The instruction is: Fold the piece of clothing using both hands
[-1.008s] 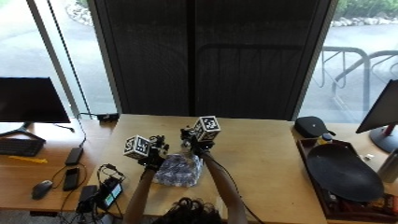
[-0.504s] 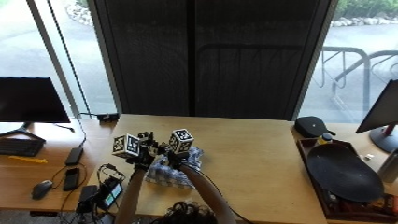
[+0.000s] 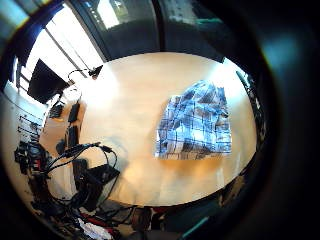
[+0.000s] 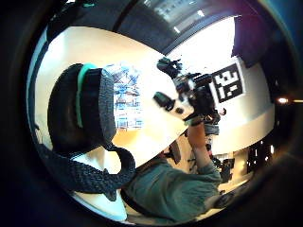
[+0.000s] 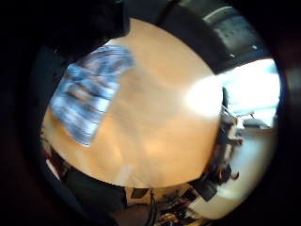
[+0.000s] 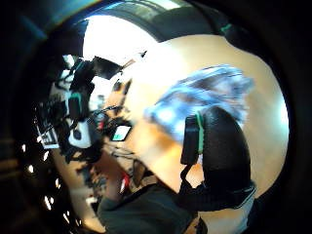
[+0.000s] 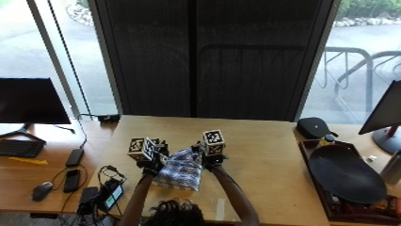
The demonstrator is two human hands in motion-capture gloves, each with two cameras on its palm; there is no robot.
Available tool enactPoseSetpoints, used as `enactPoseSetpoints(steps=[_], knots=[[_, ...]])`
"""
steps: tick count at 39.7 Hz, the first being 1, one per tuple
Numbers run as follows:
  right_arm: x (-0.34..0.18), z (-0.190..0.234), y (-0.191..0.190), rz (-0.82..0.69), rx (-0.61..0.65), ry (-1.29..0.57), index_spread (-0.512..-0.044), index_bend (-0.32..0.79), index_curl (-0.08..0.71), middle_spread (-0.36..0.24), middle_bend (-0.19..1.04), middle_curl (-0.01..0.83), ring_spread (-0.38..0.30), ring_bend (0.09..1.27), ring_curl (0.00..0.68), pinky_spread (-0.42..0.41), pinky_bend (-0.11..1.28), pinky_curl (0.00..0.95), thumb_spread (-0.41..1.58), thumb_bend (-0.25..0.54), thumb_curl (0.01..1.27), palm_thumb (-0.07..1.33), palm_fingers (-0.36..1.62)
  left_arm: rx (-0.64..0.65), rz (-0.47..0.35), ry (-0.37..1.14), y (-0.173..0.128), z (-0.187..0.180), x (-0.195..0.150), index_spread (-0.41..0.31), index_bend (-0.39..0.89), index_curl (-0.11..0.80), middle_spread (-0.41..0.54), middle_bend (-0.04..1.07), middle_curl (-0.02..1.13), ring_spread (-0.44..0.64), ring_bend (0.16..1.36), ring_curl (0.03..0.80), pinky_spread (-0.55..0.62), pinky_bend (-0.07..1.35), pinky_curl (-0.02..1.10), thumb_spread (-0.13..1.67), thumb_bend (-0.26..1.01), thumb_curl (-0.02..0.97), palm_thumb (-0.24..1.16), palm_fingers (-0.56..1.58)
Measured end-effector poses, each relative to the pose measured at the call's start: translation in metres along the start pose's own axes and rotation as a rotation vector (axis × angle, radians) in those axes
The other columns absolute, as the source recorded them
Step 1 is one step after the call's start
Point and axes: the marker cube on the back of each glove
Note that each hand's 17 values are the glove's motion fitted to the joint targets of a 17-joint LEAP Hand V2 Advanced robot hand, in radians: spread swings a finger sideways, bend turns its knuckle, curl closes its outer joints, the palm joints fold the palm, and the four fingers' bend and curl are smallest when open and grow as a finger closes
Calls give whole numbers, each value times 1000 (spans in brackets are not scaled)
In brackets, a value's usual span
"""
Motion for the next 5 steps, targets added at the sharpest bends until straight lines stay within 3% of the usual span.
enactPoseSetpoints(steps=[5], knots=[[39, -17, 13, 108, 50, 137, -349, 136, 355, -88, 127, 322, -64, 224, 419, 149, 524, 368, 1021, -47, 568, 570, 419, -42, 9, -29, 1, 11, 11, -116, 171, 399, 69, 177, 393, 305, 372, 316, 327, 302, 364, 1468, 14, 246, 248, 410]])
